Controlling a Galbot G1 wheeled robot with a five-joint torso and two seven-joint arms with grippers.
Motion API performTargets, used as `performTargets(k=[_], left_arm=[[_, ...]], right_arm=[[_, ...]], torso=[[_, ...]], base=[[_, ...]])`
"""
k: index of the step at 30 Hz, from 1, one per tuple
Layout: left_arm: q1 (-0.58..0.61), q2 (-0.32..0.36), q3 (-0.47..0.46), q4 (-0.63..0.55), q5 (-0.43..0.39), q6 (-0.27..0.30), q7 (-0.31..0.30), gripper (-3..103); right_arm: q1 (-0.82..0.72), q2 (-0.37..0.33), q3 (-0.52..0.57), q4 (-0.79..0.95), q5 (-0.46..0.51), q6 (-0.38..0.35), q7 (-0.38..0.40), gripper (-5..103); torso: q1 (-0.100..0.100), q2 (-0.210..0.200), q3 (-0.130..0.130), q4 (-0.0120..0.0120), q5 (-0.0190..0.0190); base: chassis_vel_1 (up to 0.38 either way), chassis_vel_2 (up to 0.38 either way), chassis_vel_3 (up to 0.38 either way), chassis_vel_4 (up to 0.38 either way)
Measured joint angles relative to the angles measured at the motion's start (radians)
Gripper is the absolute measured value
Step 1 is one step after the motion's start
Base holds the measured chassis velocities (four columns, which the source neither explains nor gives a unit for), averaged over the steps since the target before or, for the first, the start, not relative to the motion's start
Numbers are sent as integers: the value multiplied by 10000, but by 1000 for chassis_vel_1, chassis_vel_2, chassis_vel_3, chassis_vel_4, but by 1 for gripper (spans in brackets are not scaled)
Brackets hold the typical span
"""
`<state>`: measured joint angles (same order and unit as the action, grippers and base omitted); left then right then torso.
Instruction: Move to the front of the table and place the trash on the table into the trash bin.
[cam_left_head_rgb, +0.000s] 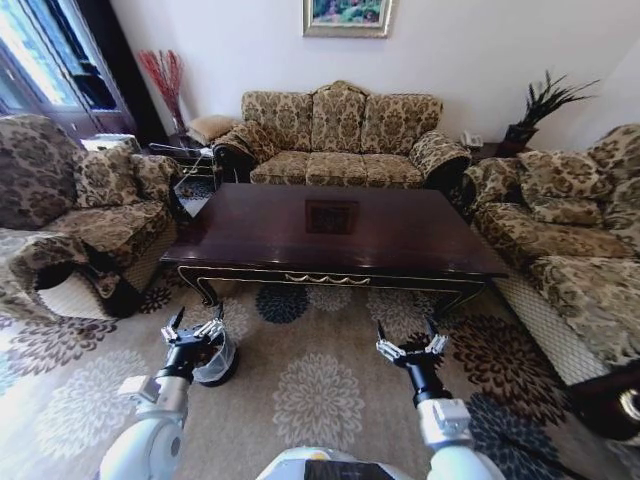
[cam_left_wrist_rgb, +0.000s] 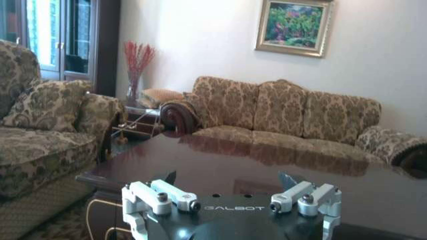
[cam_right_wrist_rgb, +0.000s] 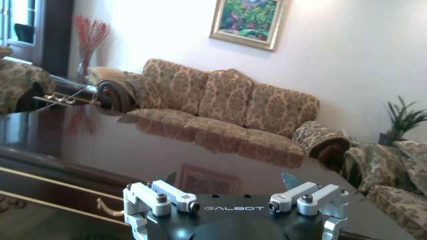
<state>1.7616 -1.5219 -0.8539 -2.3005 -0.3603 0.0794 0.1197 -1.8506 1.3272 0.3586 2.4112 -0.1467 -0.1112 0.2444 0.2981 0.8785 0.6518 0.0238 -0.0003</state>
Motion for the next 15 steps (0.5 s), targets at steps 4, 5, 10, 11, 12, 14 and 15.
performTargets(k=[4,5,10,11,12,14,15], left_arm=[[428,80,115,363,251,-395,93,100],[512,106,197,488,349,-533,92,100],[416,192,459,579,505,-624,-9,100],[416,192,459,579,505,-624,-9,100],[325,246,503,575,514,-555,-28,100],[186,359,574,556,515,-421,-49,100],[112,430,617,544,513,-343,-70,100]], right_arm=[[-192,272,682,262,402,192,-293,100],[-229,274,1140,384,826,196,-475,100],[-193,130,2971,505,2622,196,-1026,100],[-193,130,2971,505,2622,196,-1026,100],[-194,77,3413,489,3092,190,-1145,100],[-240,8,4095,451,3761,180,-1308,100],[-286,-21,4439,432,4057,180,-1388,100]], torso=[[-4,0,-1,-1,5],[-4,0,-1,0,3],[-3,0,-1,0,3],[-3,0,-1,0,3],[-3,0,-1,0,4],[-3,0,0,-1,5],[-3,0,0,-3,5]], base=[[0,0,0,0],[0,0,0,0],[0,0,0,0],[0,0,0,0],[0,0,0,0],[0,0,0,0],[0,0,0,0]])
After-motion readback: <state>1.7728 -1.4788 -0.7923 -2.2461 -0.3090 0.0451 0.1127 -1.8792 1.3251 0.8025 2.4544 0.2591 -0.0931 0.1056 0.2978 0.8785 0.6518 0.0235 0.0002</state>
